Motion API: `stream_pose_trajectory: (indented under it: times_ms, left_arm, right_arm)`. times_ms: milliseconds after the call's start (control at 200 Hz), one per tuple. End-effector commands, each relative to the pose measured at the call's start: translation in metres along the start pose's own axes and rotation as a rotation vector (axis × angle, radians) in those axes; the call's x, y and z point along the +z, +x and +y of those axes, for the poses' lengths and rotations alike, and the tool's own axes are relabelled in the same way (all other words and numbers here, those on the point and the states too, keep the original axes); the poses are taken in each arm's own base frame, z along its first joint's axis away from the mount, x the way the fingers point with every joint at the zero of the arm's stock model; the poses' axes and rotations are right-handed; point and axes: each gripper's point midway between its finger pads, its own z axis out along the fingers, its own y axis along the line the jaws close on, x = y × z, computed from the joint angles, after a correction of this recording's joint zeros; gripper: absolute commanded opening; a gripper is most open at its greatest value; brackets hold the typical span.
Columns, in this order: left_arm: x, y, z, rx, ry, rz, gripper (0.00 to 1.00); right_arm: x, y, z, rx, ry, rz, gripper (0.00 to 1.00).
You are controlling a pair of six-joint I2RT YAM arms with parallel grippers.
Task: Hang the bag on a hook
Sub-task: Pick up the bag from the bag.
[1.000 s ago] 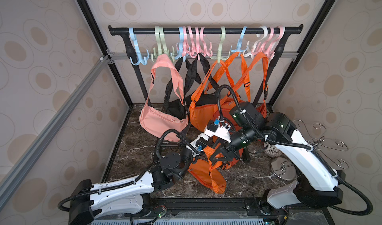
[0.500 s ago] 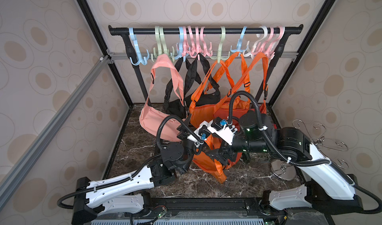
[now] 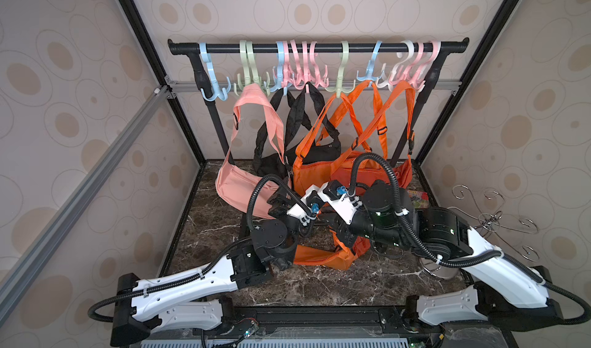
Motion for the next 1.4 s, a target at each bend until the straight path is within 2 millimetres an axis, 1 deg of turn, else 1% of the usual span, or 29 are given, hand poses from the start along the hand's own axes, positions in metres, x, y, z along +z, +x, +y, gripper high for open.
stream_pose_trajectory:
  times_ms: [0,30,100,175,245,335,390,450,515,575,640,705,770,790,815,860,935,1000,1025,1080,1231,1316,1396]
  left_arm:
    - [-0.015,-0.058,0.042,-0.172,-0.003,-0.147,0.81]
    - [-0.014,-0.059,0.042,-0.173,-0.002,-0.146,0.81]
    - [-0.013,-0.061,0.042,-0.169,-0.002,-0.139,0.8]
    - [-0.012,-0.061,0.042,-0.164,-0.007,-0.128,0.8]
    - [-0.012,-0.061,0.042,-0.159,-0.01,-0.12,0.79]
    - [-0.012,-0.061,0.043,-0.16,-0.011,-0.119,0.79]
    - [-0.012,-0.06,0.044,-0.155,-0.018,-0.115,0.79]
    - [-0.011,-0.059,0.043,-0.143,-0.022,-0.107,0.79]
    - [-0.01,-0.057,0.042,-0.133,-0.029,-0.098,0.78]
    - [-0.01,-0.055,0.043,-0.131,-0.034,-0.093,0.78]
    - [-0.011,-0.055,0.045,-0.137,-0.039,-0.093,0.78]
    - [-0.011,-0.055,0.045,-0.135,-0.04,-0.092,0.78]
    - [-0.011,-0.055,0.046,-0.133,-0.043,-0.091,0.78]
    - [-0.011,-0.056,0.046,-0.133,-0.042,-0.092,0.78]
    - [-0.011,-0.057,0.046,-0.133,-0.04,-0.093,0.77]
    - [-0.01,-0.058,0.045,-0.133,-0.037,-0.092,0.77]
    - [-0.01,-0.057,0.044,-0.131,-0.035,-0.089,0.76]
    - [-0.01,-0.056,0.044,-0.128,-0.037,-0.084,0.76]
    - [-0.01,-0.055,0.045,-0.129,-0.039,-0.082,0.76]
    - [-0.012,-0.051,0.046,-0.13,-0.043,-0.079,0.76]
    - [-0.018,-0.037,0.057,-0.135,-0.076,-0.059,0.76]
    - [-0.02,-0.032,0.066,-0.139,-0.098,-0.052,0.75]
    - [-0.022,-0.032,0.074,-0.147,-0.11,-0.055,0.7]
  right_arm:
    - [0.021,0.032,-0.012,-0.032,0.085,0.118,0.41]
    - [0.023,0.034,-0.007,-0.031,0.064,0.126,0.46]
    - [0.031,0.042,0.003,-0.032,0.015,0.152,0.55]
    - [0.04,0.052,0.009,-0.033,-0.005,0.172,0.57]
    - [0.044,0.056,0.008,-0.022,0.012,0.163,0.6]
    - [0.046,0.059,0.007,-0.019,0.021,0.152,0.6]
    - [0.045,0.057,0.01,-0.021,-0.004,0.145,0.61]
    - [0.04,0.054,0.019,-0.03,-0.061,0.125,0.63]
    - [0.033,0.048,0.026,-0.037,-0.101,0.08,0.67]
    - [0.029,0.049,0.03,-0.046,-0.122,0.063,0.71]
    - [0.029,0.054,0.033,-0.061,-0.135,0.08,0.75]
    - [0.035,0.063,0.034,-0.072,-0.133,0.105,0.77]
    - [0.045,0.07,0.024,-0.07,-0.064,0.118,0.77]
    - [0.047,0.071,0.02,-0.072,-0.038,0.119,0.76]
    - [0.049,0.071,0.017,-0.075,-0.013,0.117,0.7]
    - [0.05,0.068,0.009,-0.073,0.035,0.102,0.53]
    - [0.045,0.055,-0.003,-0.06,0.095,0.048,0.25]
    - [0.035,0.044,-0.013,-0.055,0.143,-0.003,0.06]
    - [0.03,0.04,-0.019,-0.051,0.164,-0.019,0.0]
    - [0.019,0.034,-0.03,-0.031,0.189,-0.047,0.0]
    - [-0.017,0.026,-0.068,0.081,0.216,-0.107,0.0]
    - [-0.034,0.028,-0.088,0.117,0.26,-0.118,0.0]
    - [-0.04,0.033,-0.097,0.127,0.287,-0.105,0.0]
